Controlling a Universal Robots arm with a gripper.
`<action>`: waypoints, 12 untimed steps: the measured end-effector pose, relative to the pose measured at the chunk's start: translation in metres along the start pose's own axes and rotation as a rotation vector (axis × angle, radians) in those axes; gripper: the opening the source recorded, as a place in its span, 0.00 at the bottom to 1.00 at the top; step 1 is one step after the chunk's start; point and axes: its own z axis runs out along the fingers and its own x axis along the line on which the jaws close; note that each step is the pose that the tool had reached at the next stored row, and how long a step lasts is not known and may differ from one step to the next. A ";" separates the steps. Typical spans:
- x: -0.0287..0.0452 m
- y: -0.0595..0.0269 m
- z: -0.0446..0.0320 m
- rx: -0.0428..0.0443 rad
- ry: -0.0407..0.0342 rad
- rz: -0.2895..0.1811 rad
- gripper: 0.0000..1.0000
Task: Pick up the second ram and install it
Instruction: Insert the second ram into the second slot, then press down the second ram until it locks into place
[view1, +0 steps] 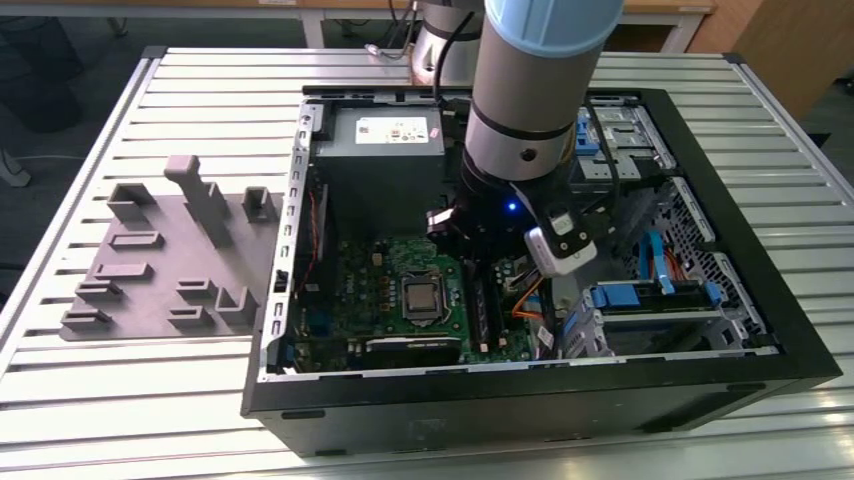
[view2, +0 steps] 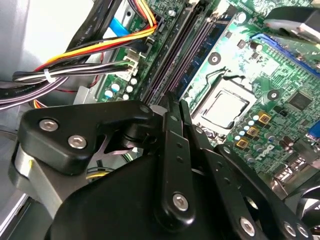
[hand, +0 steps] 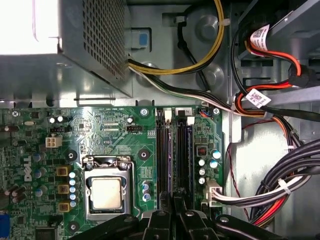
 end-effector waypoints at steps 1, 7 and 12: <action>0.0000 0.0000 -0.0001 0.0002 0.0000 0.000 0.13; -0.0002 0.0001 0.0007 -0.0045 0.0001 0.000 0.13; -0.0002 0.0001 0.0025 -0.0057 0.0002 0.000 0.13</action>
